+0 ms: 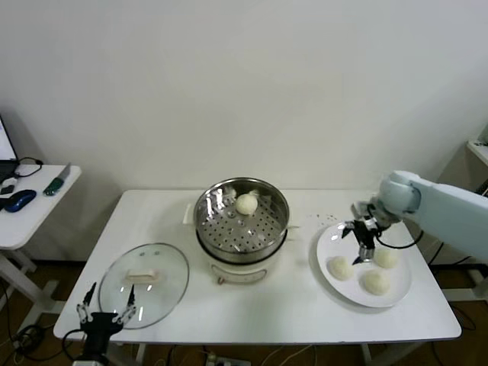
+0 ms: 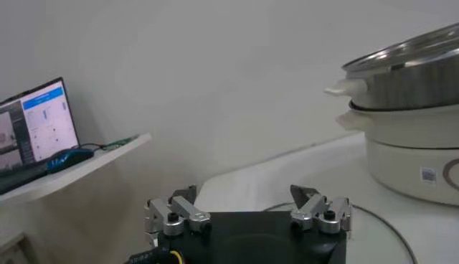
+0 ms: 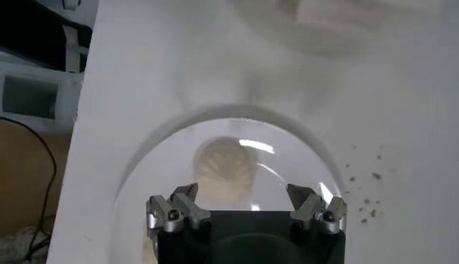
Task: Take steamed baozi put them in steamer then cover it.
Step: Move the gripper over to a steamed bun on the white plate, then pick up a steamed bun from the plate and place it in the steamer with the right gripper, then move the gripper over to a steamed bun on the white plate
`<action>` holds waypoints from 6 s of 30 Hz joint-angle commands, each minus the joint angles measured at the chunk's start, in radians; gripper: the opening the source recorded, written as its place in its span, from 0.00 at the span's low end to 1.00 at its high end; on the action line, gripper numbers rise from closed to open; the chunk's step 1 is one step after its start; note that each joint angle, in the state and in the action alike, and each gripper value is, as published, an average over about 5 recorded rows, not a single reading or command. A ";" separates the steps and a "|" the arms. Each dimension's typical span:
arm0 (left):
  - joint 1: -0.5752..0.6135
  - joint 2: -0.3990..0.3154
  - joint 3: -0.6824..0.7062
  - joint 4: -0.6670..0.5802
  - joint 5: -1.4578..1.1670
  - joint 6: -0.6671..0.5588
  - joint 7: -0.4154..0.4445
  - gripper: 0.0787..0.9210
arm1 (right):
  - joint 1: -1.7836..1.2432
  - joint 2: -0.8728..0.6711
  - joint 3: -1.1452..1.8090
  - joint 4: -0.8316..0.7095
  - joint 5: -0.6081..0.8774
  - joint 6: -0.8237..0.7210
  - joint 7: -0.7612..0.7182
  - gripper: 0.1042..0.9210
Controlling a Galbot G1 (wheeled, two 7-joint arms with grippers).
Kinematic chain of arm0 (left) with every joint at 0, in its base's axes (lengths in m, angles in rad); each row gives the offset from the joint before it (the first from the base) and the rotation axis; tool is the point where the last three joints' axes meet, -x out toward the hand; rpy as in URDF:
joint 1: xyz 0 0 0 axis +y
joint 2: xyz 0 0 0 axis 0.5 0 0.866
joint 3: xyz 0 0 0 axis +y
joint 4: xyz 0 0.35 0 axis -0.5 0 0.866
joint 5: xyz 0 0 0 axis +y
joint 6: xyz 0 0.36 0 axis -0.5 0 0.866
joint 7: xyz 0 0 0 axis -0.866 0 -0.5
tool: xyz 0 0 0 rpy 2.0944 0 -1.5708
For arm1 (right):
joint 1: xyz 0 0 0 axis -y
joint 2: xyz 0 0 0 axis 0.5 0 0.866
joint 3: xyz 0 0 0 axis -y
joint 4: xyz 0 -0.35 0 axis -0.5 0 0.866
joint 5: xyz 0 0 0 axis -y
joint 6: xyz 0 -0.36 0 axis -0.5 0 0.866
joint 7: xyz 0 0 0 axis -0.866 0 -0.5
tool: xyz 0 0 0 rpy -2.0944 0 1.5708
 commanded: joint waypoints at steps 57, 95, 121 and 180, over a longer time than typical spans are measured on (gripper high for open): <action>0.024 0.001 0.038 -0.026 0.010 0.004 0.002 0.88 | 0.691 0.417 -0.390 -0.139 0.619 -0.079 0.012 0.69; 0.020 0.000 0.038 -0.059 -0.009 0.022 0.013 0.88 | 0.280 0.882 -0.338 -0.391 0.533 -0.150 0.151 0.71; 0.029 0.001 0.031 -0.059 -0.011 0.023 0.009 0.88 | 0.564 0.638 -0.355 -0.178 0.505 -0.071 -0.005 0.88; 0.048 -0.046 0.010 -0.050 0.048 0.065 -0.014 0.88 | -0.194 -0.048 0.116 -0.073 -0.188 0.035 -0.056 0.88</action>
